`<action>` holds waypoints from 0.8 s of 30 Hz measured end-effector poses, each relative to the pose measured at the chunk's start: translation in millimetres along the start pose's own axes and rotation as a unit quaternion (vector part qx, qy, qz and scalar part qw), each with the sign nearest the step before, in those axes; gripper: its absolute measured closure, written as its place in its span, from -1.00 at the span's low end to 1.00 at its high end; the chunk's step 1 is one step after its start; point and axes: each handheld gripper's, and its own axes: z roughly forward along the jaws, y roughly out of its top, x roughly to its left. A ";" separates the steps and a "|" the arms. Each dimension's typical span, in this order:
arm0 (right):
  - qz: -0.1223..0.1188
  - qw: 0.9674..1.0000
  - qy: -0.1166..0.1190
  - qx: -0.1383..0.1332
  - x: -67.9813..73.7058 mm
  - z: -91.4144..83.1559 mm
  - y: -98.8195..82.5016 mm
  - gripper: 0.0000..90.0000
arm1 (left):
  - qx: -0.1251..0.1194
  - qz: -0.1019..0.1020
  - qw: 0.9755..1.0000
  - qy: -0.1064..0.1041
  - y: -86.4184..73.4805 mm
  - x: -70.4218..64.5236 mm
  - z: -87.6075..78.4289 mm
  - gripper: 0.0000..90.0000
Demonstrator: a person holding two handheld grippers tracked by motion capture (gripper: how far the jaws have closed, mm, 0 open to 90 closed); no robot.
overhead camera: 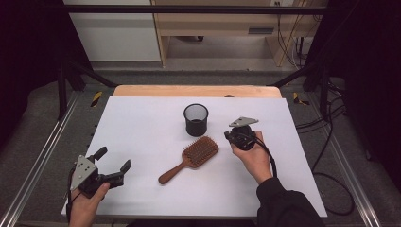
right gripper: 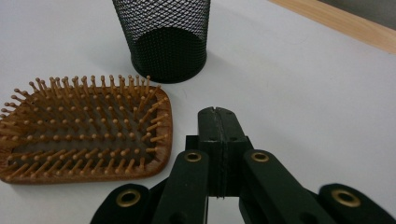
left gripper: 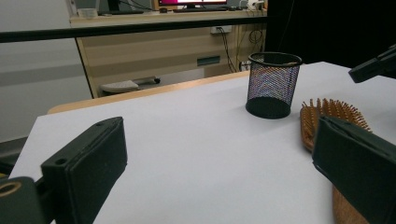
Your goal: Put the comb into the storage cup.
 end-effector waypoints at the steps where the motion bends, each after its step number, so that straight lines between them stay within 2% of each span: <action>1: 0.001 1.000 0.001 0.001 0.7 3.2 0.1 1.00 | 0.000 0.000 1.000 0.000 0.0 0.0 0.2 -0.92; 13: 0.025 0.999 0.022 0.023 2.1 35.6 -3.8 1.00 | 0.001 -0.001 1.000 -0.001 0.2 0.6 0.7 -0.92; 19: 0.042 0.998 0.038 0.020 1.9 49.6 -4.0 1.00 | 0.002 -0.001 1.000 -0.002 0.1 -0.1 1.1 -0.92; 24: 0.053 0.997 0.048 0.029 1.0 60.3 -7.0 1.00 | 0.002 -0.002 1.000 -0.003 -0.1 0.5 1.4 -0.92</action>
